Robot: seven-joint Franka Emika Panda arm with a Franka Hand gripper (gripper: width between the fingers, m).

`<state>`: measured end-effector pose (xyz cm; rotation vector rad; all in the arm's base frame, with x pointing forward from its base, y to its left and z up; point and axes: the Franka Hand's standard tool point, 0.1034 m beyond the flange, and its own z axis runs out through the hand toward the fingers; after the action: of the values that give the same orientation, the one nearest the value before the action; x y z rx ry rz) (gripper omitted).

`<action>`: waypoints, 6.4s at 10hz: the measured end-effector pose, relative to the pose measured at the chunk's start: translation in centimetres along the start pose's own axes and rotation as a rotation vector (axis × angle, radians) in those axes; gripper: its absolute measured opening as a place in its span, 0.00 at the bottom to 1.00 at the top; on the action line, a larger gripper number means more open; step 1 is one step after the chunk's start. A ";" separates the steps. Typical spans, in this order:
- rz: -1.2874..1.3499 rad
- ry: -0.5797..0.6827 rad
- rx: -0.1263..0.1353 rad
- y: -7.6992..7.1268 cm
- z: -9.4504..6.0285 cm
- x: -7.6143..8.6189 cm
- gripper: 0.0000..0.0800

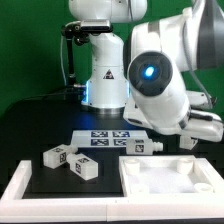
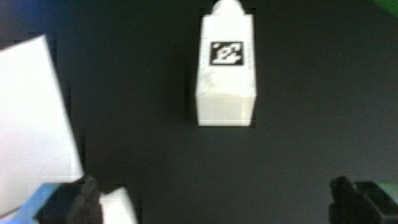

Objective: Assemble one leg

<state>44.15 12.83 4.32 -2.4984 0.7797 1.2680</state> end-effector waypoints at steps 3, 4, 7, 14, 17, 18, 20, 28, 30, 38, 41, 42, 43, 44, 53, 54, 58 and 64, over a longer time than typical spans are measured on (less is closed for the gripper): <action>0.010 0.019 -0.003 -0.8 1.1 -0.5 0.81; 0.012 0.019 -0.001 -0.7 1.1 -0.4 0.81; 0.025 0.026 -0.011 -0.7 3.6 -0.7 0.81; 0.045 -0.002 -0.011 -0.2 5.8 -0.5 0.81; 0.049 -0.020 -0.031 -0.2 7.8 -1.4 0.81; 0.048 -0.020 -0.031 -0.2 7.8 -1.4 0.81; 0.049 -0.020 -0.030 -0.2 7.8 -1.4 0.65; -0.010 0.047 0.095 0.1 -5.2 -0.4 0.36; -0.014 0.083 0.102 0.2 -6.1 -0.4 0.36; -0.136 0.573 0.128 -0.8 -14.1 0.9 0.36; -0.143 0.790 0.176 -1.7 -13.9 1.1 0.36; -0.158 0.870 0.185 -1.9 -14.0 1.1 0.36; -0.197 0.925 0.146 -1.4 -14.0 0.9 0.36; -0.239 0.976 0.116 -1.4 -15.3 0.4 0.36; -0.523 1.340 0.048 -6.1 -20.2 1.0 0.36; -0.588 1.355 -0.008 -6.6 -21.1 1.5 0.36; -0.600 1.349 -0.011 -7.2 -20.4 1.4 0.36; -0.661 1.397 -0.058 -8.4 -19.9 3.6 0.36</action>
Offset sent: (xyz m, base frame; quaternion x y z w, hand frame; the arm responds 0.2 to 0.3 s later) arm 0.0000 0.0000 0.0000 0.0000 0.0000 0.0000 1.0000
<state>64.02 10.00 13.02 -2.9937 -0.0061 -0.7930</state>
